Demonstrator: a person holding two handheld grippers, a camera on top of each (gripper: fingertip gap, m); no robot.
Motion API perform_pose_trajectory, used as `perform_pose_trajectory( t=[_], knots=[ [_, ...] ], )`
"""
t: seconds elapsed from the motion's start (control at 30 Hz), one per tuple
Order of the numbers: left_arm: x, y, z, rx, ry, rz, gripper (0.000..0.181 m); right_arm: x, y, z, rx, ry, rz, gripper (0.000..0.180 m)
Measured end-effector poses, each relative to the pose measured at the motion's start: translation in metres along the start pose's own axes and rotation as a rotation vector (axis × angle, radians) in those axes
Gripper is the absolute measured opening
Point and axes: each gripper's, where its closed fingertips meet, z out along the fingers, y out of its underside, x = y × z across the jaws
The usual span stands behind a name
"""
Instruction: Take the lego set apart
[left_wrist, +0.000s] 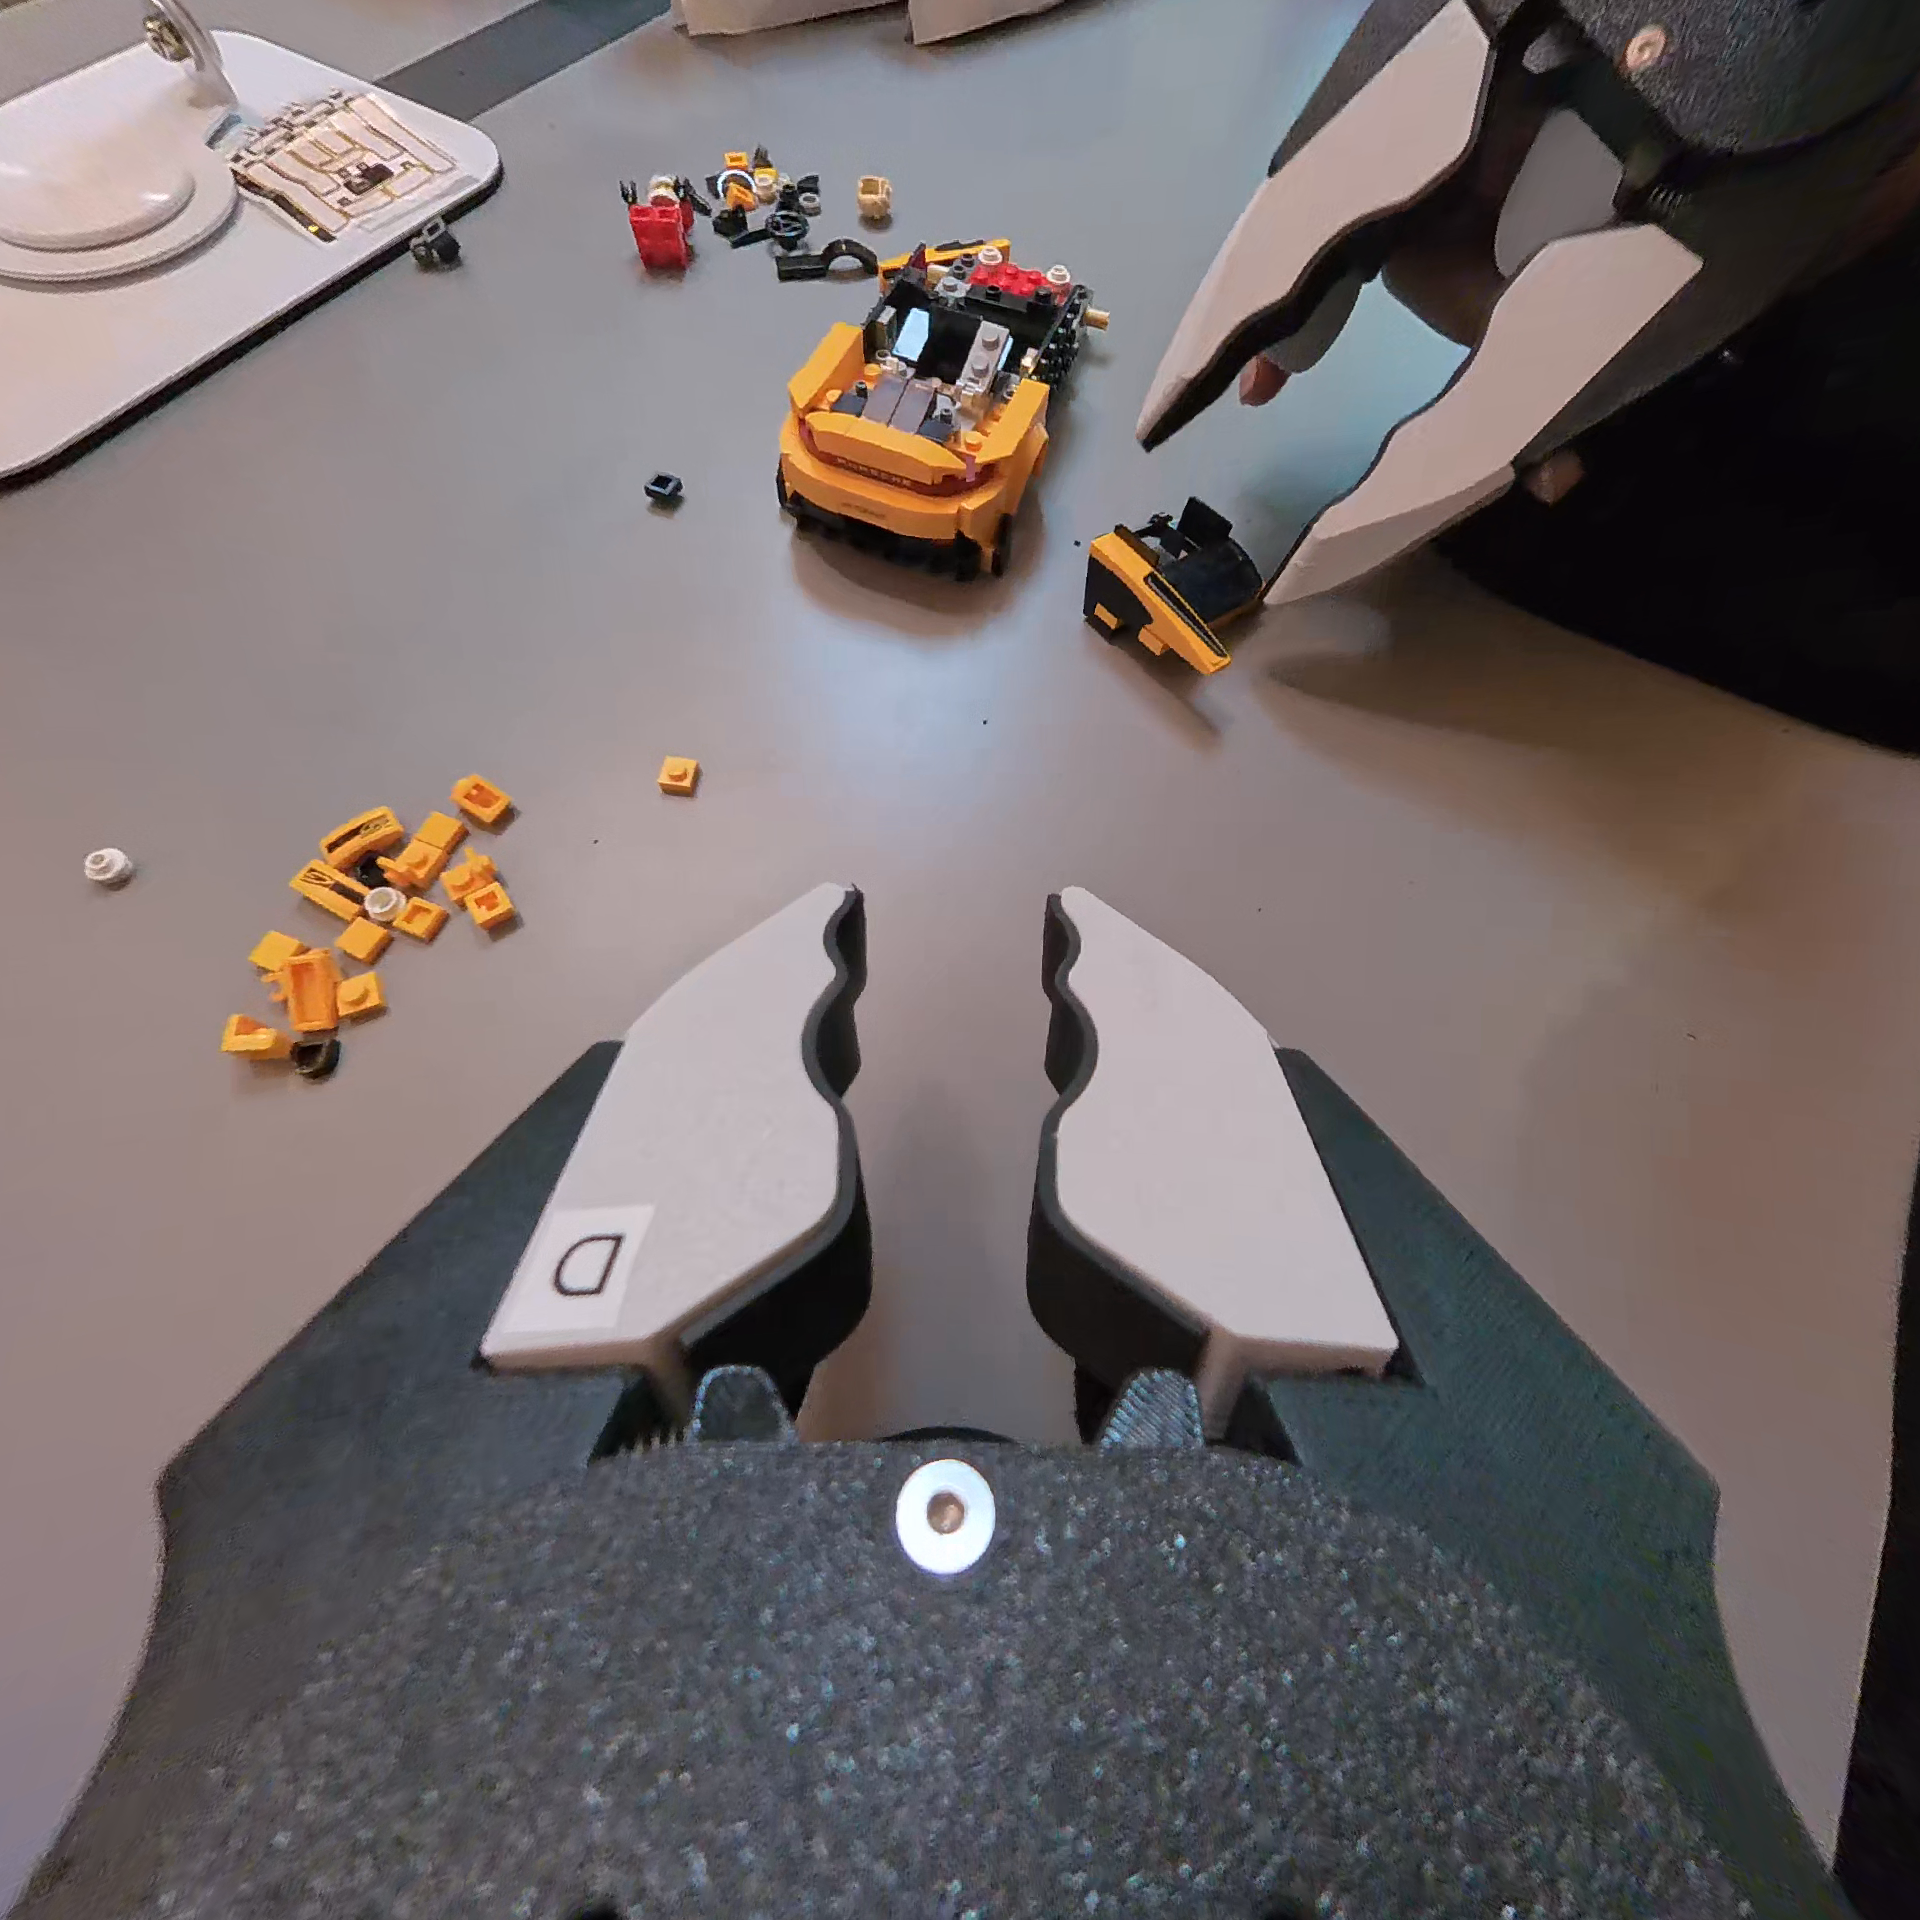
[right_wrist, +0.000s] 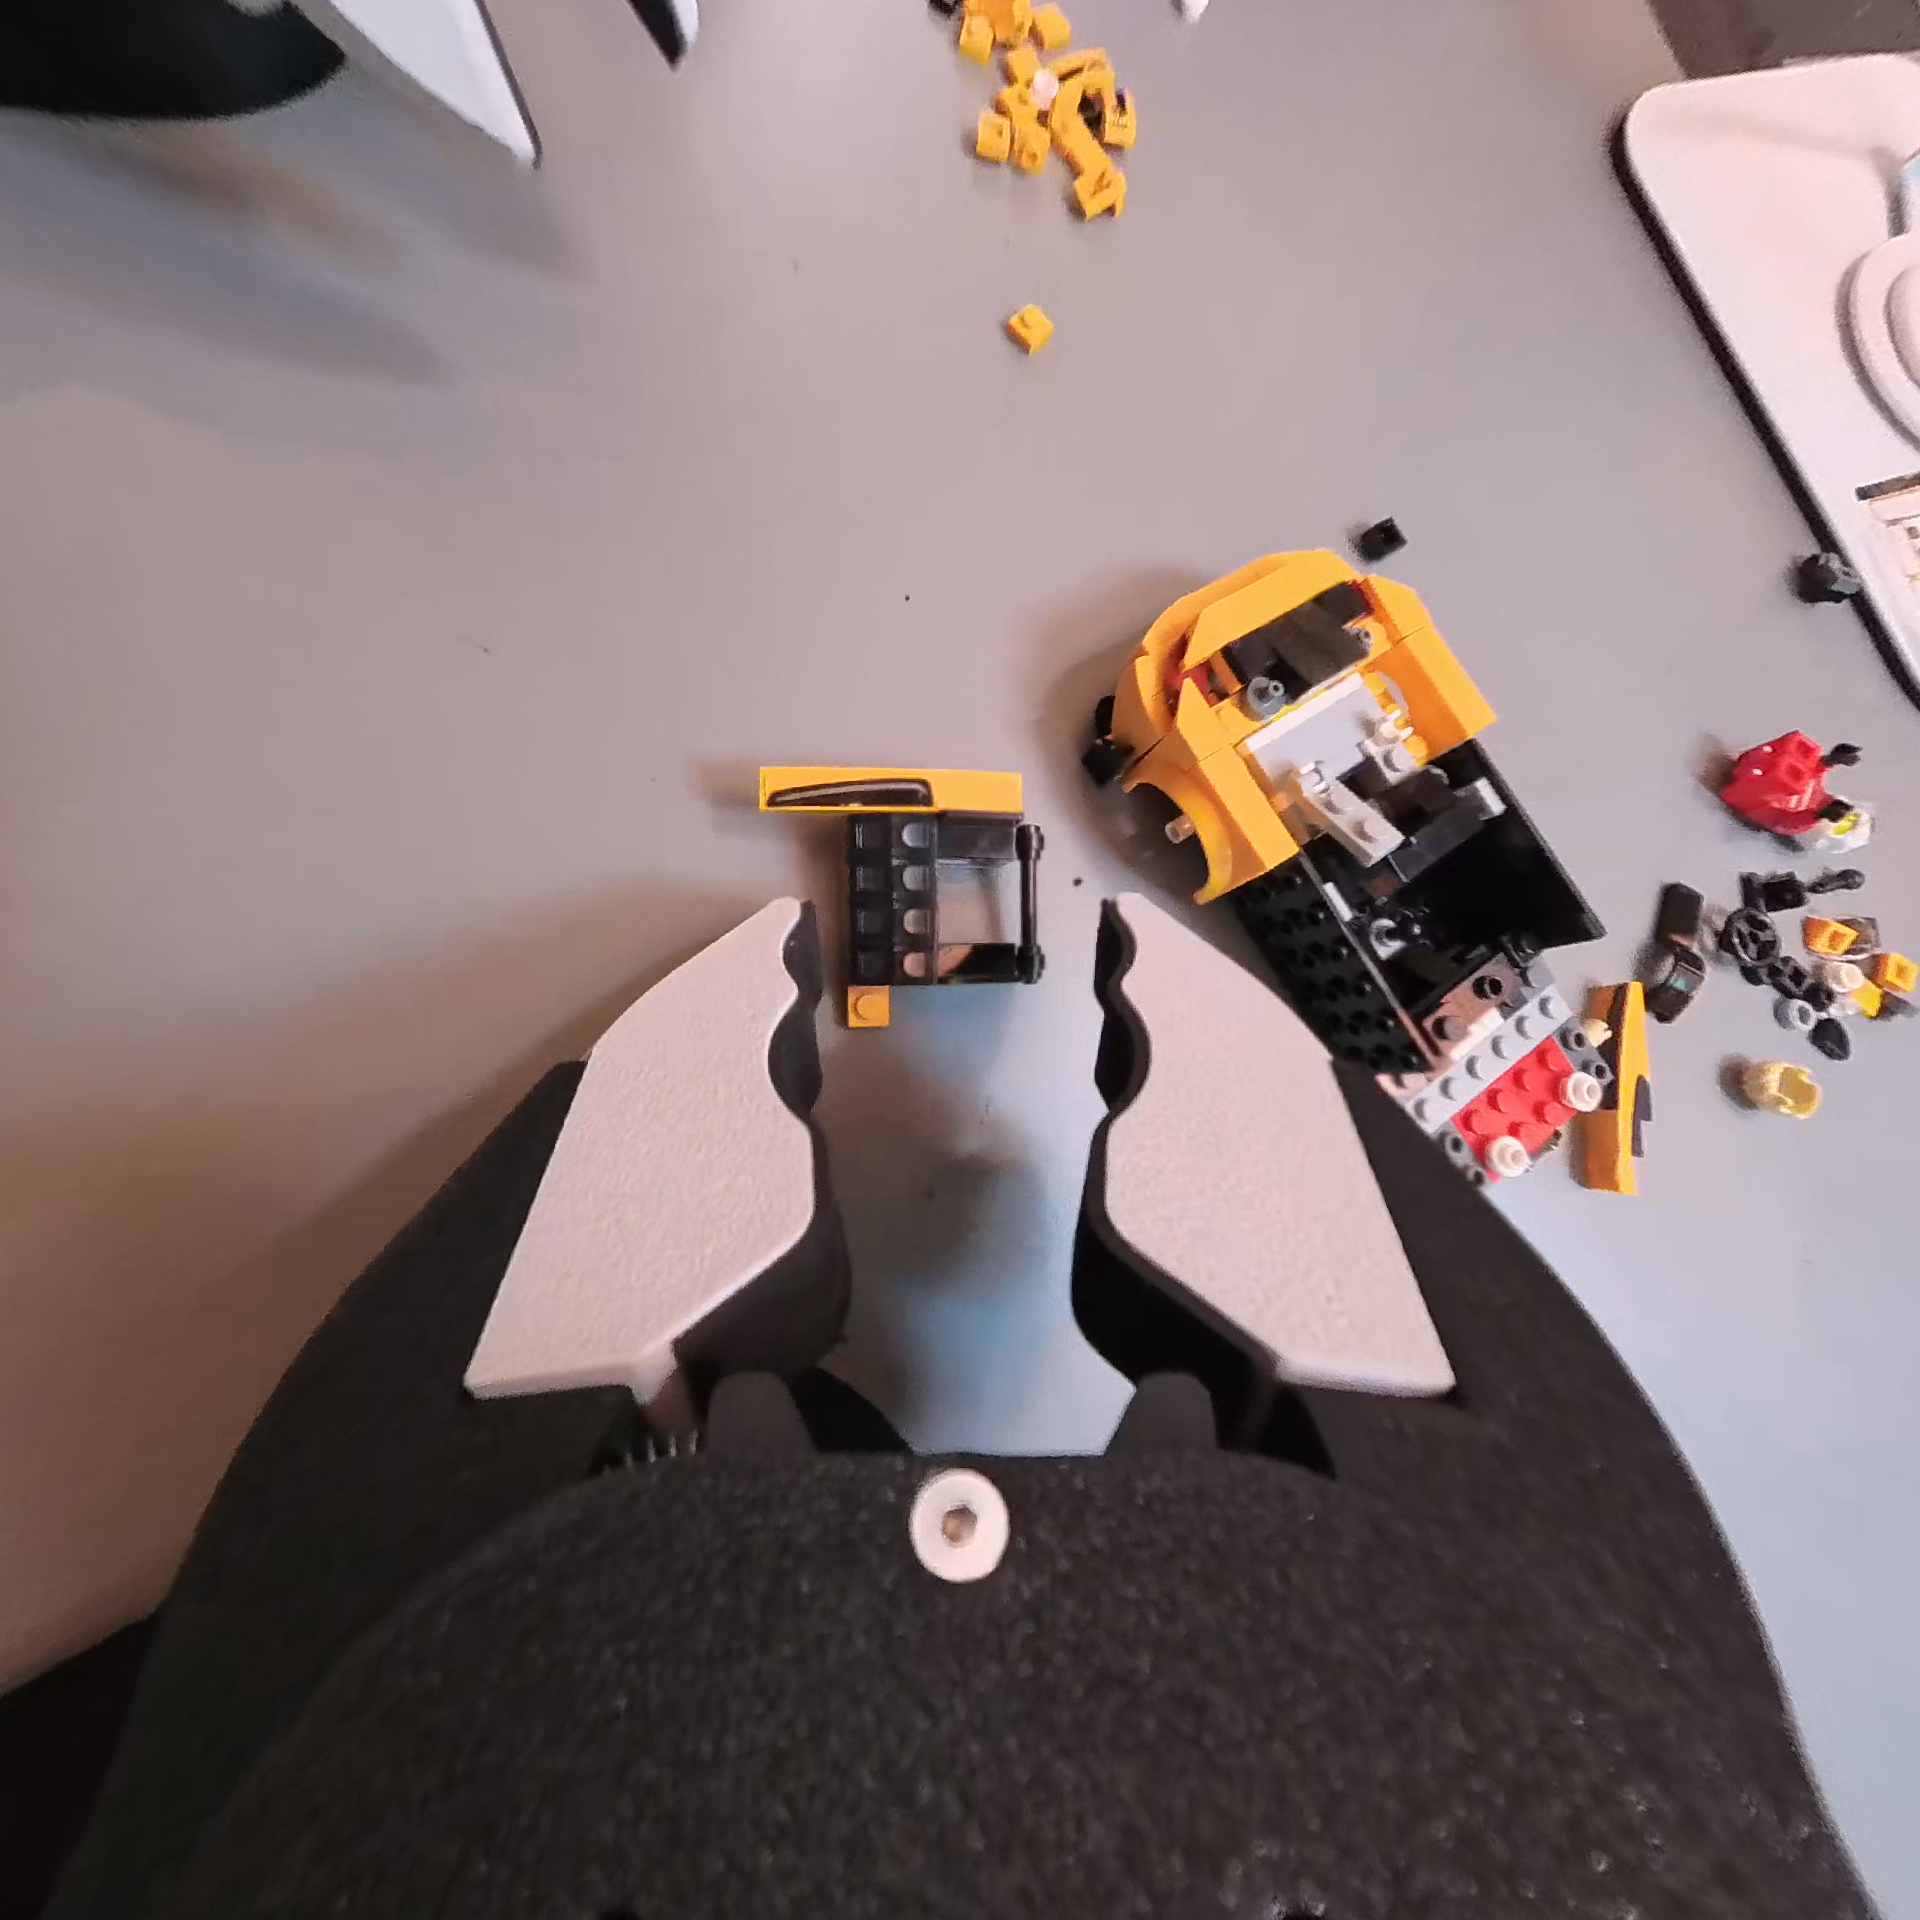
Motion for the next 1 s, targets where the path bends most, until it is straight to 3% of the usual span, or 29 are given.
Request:
perform_pose_trajectory(
  t=[0.37, 0.8, 1.0],
  knots=[
    [0.001, -0.014, 0.005, 0.051, -0.108, 0.121, 0.032, 0.015, -0.036, -0.024, 0.232, 0.114, 0.000, 0.051],
    [0.013, -0.086, 0.008, 0.190, -0.083, 0.219, 0.035, -0.008, -0.011, 0.002, 0.081, 0.003, -0.059, 0.052],
    [0.001, -0.121, 0.009, 0.269, -0.083, 0.093, 0.036, -0.015, 0.001, 0.011, -0.011, -0.012, -0.117, 0.047]
  ],
)
